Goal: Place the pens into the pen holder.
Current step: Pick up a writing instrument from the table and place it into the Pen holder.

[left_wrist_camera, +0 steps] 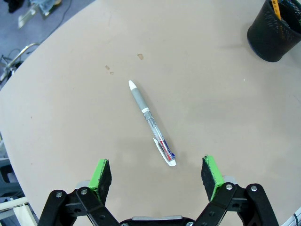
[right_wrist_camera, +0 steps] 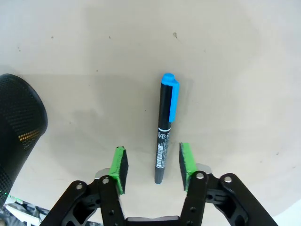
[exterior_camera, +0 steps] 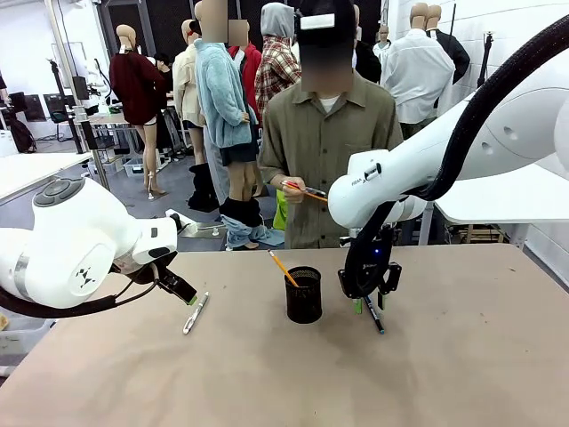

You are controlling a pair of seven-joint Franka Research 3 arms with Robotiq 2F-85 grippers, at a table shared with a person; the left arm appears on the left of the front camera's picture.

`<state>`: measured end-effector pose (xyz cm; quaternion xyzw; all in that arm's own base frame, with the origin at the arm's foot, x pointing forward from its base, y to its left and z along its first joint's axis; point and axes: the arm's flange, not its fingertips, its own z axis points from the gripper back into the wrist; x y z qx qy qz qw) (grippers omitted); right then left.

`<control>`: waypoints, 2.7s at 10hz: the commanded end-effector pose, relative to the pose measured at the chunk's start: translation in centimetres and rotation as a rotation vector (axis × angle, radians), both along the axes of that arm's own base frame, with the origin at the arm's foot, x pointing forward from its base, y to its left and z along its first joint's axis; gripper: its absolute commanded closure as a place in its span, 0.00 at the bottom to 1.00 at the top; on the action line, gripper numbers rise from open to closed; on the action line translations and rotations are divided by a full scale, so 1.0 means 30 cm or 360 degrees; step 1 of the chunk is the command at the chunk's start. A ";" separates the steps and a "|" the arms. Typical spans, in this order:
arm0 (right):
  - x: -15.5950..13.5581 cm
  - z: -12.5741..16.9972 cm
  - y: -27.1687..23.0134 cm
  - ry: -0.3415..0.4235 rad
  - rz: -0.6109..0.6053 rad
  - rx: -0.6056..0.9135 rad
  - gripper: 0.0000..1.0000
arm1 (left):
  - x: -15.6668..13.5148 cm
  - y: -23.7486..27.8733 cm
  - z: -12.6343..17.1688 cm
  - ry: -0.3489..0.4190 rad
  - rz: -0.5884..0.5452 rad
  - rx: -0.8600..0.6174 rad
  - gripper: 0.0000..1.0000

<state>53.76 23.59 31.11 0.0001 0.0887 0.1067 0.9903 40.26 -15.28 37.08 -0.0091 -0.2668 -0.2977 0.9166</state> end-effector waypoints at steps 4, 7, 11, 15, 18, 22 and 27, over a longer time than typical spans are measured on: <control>0.005 -0.044 0.003 -0.0041 -0.0044 -0.0083 1.00 | 0.000 0.006 0.002 0.0000 0.0006 -0.0005 0.00; 0.010 -0.059 0.004 -0.0012 -0.0041 -0.0111 1.00 | 0.000 0.006 0.002 0.0000 0.0006 -0.0005 0.00; -0.009 0.010 -0.034 -0.0192 0.0206 0.0162 1.00 | 0.000 0.006 0.002 0.0000 0.0006 -0.0005 0.00; -0.051 0.093 -0.144 -0.0518 0.0665 0.0646 1.00 | 0.000 0.006 0.002 0.0000 0.0006 -0.0005 0.00; -0.082 0.124 -0.176 -0.0678 0.1045 0.0922 1.00 | 0.000 0.006 0.002 0.0000 0.0006 -0.0005 0.00; -0.106 0.133 -0.223 -0.0749 0.1511 0.1156 1.00 | 0.000 0.006 0.002 0.0000 0.0006 -0.0005 0.00; -0.122 0.100 -0.412 -0.0868 0.1738 0.1469 1.00 | 0.000 0.006 0.002 0.0000 0.0006 -0.0005 0.00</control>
